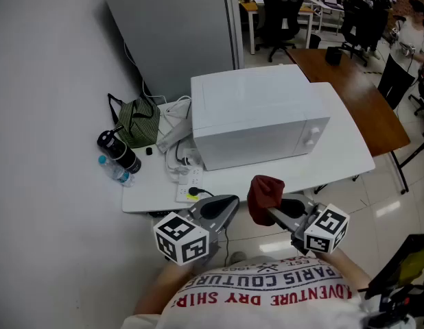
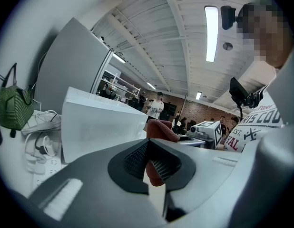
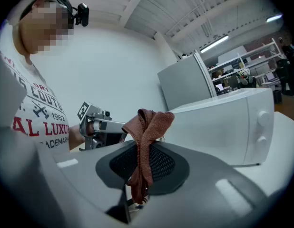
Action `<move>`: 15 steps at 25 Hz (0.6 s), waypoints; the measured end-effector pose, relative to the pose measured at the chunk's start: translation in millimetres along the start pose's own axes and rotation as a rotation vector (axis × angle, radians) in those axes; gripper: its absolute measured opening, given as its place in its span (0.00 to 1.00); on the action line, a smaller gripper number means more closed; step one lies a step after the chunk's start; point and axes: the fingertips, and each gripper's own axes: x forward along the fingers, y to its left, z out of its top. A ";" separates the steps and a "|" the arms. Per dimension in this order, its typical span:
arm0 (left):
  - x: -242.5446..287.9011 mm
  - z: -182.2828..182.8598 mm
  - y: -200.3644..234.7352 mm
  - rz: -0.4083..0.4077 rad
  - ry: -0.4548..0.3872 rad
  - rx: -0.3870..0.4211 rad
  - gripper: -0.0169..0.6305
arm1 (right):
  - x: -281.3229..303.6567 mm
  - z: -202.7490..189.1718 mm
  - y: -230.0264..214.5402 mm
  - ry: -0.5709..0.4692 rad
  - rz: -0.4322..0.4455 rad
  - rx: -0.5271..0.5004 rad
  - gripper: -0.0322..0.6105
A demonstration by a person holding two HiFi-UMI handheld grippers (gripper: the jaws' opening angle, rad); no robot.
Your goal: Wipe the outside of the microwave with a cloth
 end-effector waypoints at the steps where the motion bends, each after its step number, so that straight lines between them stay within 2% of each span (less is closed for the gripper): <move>1: -4.6 -1.1 6.4 0.015 -0.005 -0.005 0.04 | 8.8 0.1 -2.5 0.002 0.005 -0.008 0.12; 7: -45.7 -11.9 44.1 0.132 -0.036 -0.047 0.04 | 65.6 -4.2 -16.5 -0.004 0.034 0.005 0.12; 12: -88.1 -21.1 67.8 0.246 -0.063 -0.088 0.04 | 121.2 -8.9 -23.2 0.018 0.059 -0.089 0.12; 15: -107.8 -28.6 76.3 0.299 -0.066 -0.113 0.04 | 151.7 -20.8 -33.9 0.039 0.049 -0.109 0.12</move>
